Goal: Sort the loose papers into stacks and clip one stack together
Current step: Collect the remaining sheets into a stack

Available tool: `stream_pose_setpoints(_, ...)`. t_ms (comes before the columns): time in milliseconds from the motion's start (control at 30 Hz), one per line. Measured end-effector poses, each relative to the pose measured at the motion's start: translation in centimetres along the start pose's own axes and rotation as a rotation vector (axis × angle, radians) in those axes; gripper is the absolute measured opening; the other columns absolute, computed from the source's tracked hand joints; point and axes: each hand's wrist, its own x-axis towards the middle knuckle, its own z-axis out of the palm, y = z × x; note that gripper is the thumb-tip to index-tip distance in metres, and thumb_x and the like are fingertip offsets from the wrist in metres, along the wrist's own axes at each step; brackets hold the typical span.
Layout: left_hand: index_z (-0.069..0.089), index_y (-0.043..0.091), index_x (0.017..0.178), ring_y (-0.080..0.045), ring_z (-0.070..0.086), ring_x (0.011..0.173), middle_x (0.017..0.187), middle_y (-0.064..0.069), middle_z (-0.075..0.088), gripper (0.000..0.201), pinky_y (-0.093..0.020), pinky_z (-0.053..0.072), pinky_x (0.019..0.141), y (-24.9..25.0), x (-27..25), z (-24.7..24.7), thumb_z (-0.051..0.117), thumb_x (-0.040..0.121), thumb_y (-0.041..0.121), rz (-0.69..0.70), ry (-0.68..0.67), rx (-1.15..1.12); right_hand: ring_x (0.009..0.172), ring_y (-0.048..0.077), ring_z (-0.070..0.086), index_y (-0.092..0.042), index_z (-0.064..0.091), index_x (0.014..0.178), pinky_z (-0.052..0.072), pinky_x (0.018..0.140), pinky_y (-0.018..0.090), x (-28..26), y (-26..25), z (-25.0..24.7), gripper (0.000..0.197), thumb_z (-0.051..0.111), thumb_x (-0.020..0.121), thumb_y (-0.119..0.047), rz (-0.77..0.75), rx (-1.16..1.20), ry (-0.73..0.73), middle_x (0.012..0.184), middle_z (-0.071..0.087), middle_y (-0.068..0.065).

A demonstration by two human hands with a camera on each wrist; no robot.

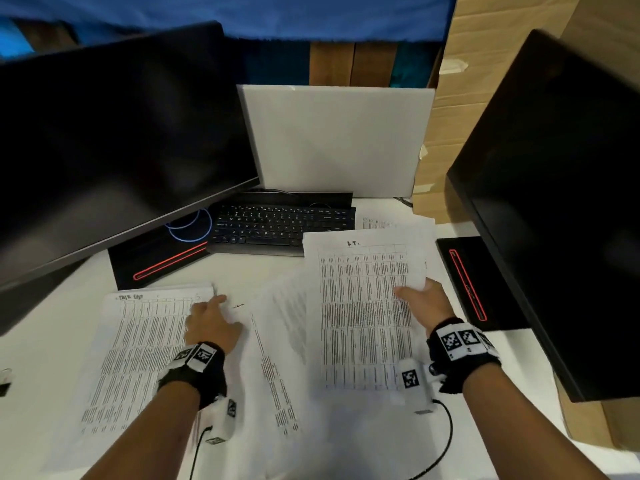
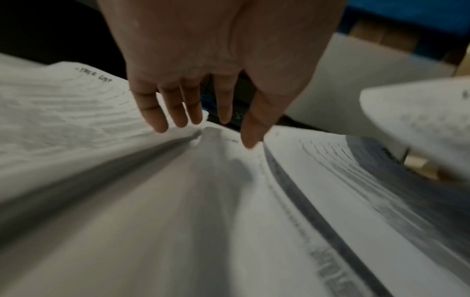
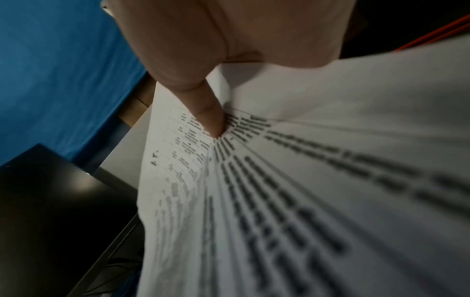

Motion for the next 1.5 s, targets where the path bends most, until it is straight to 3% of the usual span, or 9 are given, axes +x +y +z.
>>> stream_pose_setpoints(233, 0.049, 0.028, 0.13, -0.03, 0.052, 0.114, 0.124, -0.008, 0.052, 0.058, -0.04, 0.048, 0.093, -0.5, 0.9, 0.6, 0.07, 0.077, 0.032, 0.034, -0.049, 0.177, 0.076, 0.017, 0.06, -0.015, 0.061, 0.08, 0.041, 0.061, 0.022, -0.3, 1.9, 0.0, 0.009, 0.062, 0.086, -0.008, 0.104, -0.064, -0.047, 0.082, 0.064, 0.003)
stream_pose_setpoints(567, 0.06, 0.022, 0.089, -0.026, 0.059, 0.081, 0.086, -0.008, 0.065, 0.009, -0.034, 0.05, 0.073, -0.3, 0.1, 1.2, 0.056, 0.09, 0.013, 0.042, -0.135, -0.337, 0.081, 0.017, 0.065, -0.018, 0.065, 0.105, 0.048, 0.061, 0.019, -0.9, 5.2, 4.6, 0.025, 0.058, 0.083, -0.009, 0.041, -0.405, -0.308, 0.094, 0.07, 0.0)
stream_pose_setpoints(733, 0.044, 0.018, 0.129, -0.023, 0.054, 0.109, 0.116, -0.002, 0.054, 0.049, -0.035, 0.043, 0.1, 0.7, -1.3, 3.0, 0.069, 0.088, 0.029, -0.032, -0.217, -0.636, 0.073, 0.003, 0.057, -0.02, 0.051, 0.118, 0.038, 0.049, 0.003, -1.4, 5.1, 6.5, 0.039, 0.062, 0.083, -0.009, 0.012, -0.379, -0.283, 0.095, 0.062, -0.005)
stream_pose_setpoints(900, 0.056, 0.009, 0.12, -0.031, 0.061, 0.111, 0.119, -0.011, 0.065, 0.047, -0.042, 0.047, 0.1, 1.6, -1.2, 3.9, 0.076, 0.077, 0.005, -0.049, -0.23, -0.71, 0.076, 0.006, 0.059, -0.019, 0.043, 0.119, 0.041, 0.051, 0.009, -1.0, 4.6, 7.6, 0.047, 0.068, 0.08, -0.013, 0.031, -0.365, -0.305, 0.097, 0.062, -0.004)
stream_pose_setpoints(1033, 0.048, 0.009, 0.136, -0.029, 0.054, 0.125, 0.139, -0.01, 0.055, 0.084, -0.046, 0.039, 0.109, 2.7, -0.3, 2.1, 0.081, 0.068, 0.046, 0.008, -0.234, -0.808, 0.083, 0.009, 0.061, -0.021, 0.047, 0.119, 0.042, 0.058, 0.011, -0.5, 4.1, 7.5, 0.039, 0.064, 0.084, -0.014, -0.019, -0.29, -0.291, 0.103, 0.065, -0.003)
stream_pose_setpoints(1167, 0.038, 0.013, 0.145, -0.029, 0.035, 0.139, 0.152, -0.007, 0.037, 0.07, -0.046, 0.028, 0.115, 2.7, 1.0, 1.2, 0.063, 0.088, 0.044, -0.096, -0.134, -0.944, 0.068, 0.014, 0.058, -0.021, 0.061, 0.088, 0.044, 0.056, 0.018, -0.5, 3.2, 7.1, 0.022, 0.056, 0.086, 0.0, -0.149, -0.158, -0.279, 0.079, 0.064, -0.003)
stream_pose_setpoints(1267, 0.065, 0.018, 0.108, -0.028, 0.056, 0.109, 0.113, -0.007, 0.063, 0.02, -0.037, 0.042, 0.093, 2.0, 1.5, 1.0, 0.057, 0.092, 0.028, -0.166, -0.143, -0.931, 0.053, 0.017, 0.043, -0.011, 0.057, 0.071, 0.035, 0.047, 0.024, -1.0, 3.5, 6.5, 0.023, 0.054, 0.083, 0.008, -0.206, -0.166, -0.26, 0.06, 0.05, 0.0)
stream_pose_setpoints(1367, 0.056, 0.018, 0.079, -0.02, 0.047, 0.067, 0.071, -0.003, 0.05, 0.016, -0.03, 0.04, 0.072, 1.1, 0.9, 1.5, 0.054, 0.096, 0.019, -0.181, -0.17, -0.9, 0.053, 0.016, 0.049, -0.013, 0.064, 0.077, 0.041, 0.047, 0.026, -1.5, 4.5, 6.3, 0.023, 0.055, 0.084, 0.006, -0.222, -0.215, -0.246, 0.064, 0.059, 0.0)
stream_pose_setpoints(1500, 0.058, 0.008, 0.105, -0.021, 0.052, 0.082, 0.082, -0.01, 0.057, 0.024, -0.032, 0.04, 0.082, 0.6, 0.3, 2.5, 0.056, 0.091, 0.027, -0.172, -0.166, -0.969, 0.06, 0.013, 0.057, -0.023, 0.065, 0.087, 0.045, 0.049, 0.019, -1.3, 5.1, 6.8, 0.023, 0.057, 0.084, -0.002, -0.125, -0.197, -0.187, 0.08, 0.066, 0.003)
